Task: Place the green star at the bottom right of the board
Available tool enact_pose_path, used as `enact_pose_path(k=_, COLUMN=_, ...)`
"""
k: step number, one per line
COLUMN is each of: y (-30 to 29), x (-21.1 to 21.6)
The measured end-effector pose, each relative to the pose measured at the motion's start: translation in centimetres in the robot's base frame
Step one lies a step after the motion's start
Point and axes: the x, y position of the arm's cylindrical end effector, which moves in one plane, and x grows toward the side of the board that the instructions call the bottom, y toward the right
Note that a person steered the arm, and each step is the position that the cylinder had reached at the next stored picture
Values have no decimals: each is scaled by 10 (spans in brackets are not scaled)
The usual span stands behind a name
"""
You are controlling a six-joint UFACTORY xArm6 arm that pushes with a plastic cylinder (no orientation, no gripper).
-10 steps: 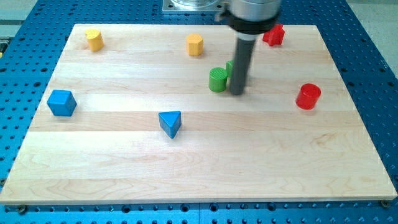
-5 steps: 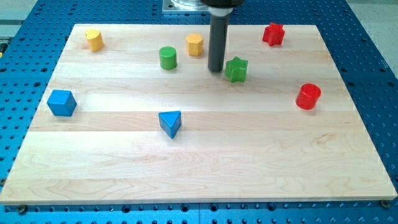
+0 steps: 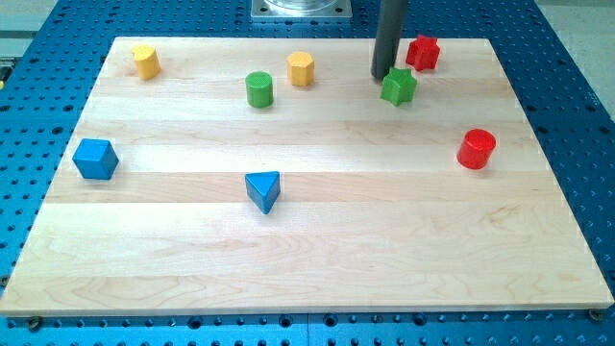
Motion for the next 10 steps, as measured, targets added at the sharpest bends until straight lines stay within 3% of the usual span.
enact_pose_path(k=1, y=8, x=67)
enact_pose_path(k=2, y=-1, x=186)
enact_pose_path(k=4, y=-67, x=187)
enact_pose_path(k=5, y=-18, x=235)
enact_pose_path(k=6, y=31, x=240)
enact_pose_path(k=8, y=33, x=246)
enact_pose_path(k=9, y=21, x=278)
enact_pose_path(k=10, y=-2, x=268)
